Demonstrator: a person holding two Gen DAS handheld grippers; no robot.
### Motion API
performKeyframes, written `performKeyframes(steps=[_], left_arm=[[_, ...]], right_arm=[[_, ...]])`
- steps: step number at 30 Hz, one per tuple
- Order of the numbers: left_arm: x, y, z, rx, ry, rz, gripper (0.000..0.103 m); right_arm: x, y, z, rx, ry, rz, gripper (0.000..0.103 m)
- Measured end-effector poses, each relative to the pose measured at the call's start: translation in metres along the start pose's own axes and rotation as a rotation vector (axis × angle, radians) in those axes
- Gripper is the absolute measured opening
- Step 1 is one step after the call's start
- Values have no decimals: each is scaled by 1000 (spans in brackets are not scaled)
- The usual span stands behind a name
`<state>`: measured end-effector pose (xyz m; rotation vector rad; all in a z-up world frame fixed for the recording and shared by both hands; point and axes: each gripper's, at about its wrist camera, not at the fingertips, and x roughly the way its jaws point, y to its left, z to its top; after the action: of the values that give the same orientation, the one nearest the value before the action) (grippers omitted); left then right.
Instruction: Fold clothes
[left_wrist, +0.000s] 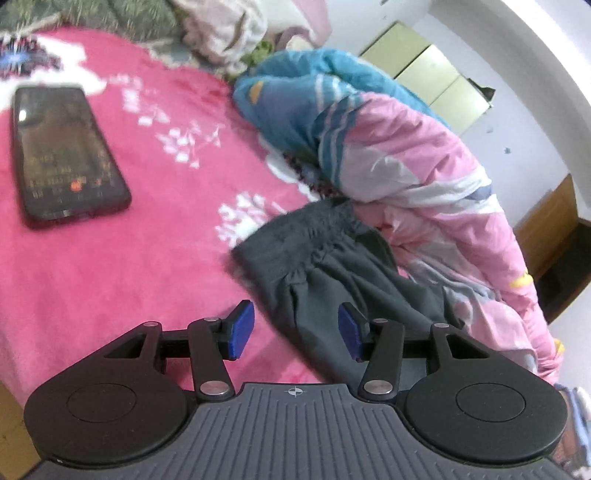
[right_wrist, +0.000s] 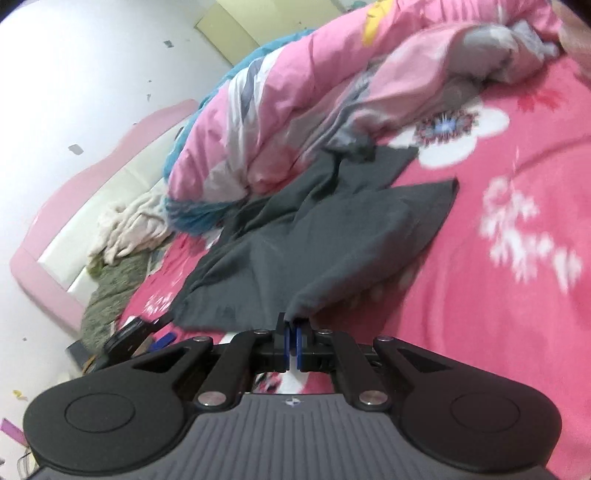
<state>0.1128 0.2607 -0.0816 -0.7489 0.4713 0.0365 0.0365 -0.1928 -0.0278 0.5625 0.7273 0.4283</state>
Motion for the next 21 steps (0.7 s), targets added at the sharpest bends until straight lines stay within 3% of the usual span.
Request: performKeyframes(steps=[7,8,10,12,14,17,21], left_arm=[[14,-7,-2,-11,-11,26,48],[16,-9,-3,-1,-18,37,44],[21,-15,-4,26,-27,70,19],[23,-20,-4,44,-26,92,7],[21,-21,-3,43,-31,99,4],[5,-15,5,-26,-69,47,3],[-5,-6,15,-74,-62,37,3]], right_arm=[[8,-48,-23,212,33,-17,3],[8,-50,-23,223,33,-15,3],[10,-52,-22,215,26,-22,3],[11,-53,-20,205,18,-27,3],[7,-51,-15,193,2,-15,3],[-8,-40,-7,169,-8,30,3],[-18,-26,-3,141,57,68,3]])
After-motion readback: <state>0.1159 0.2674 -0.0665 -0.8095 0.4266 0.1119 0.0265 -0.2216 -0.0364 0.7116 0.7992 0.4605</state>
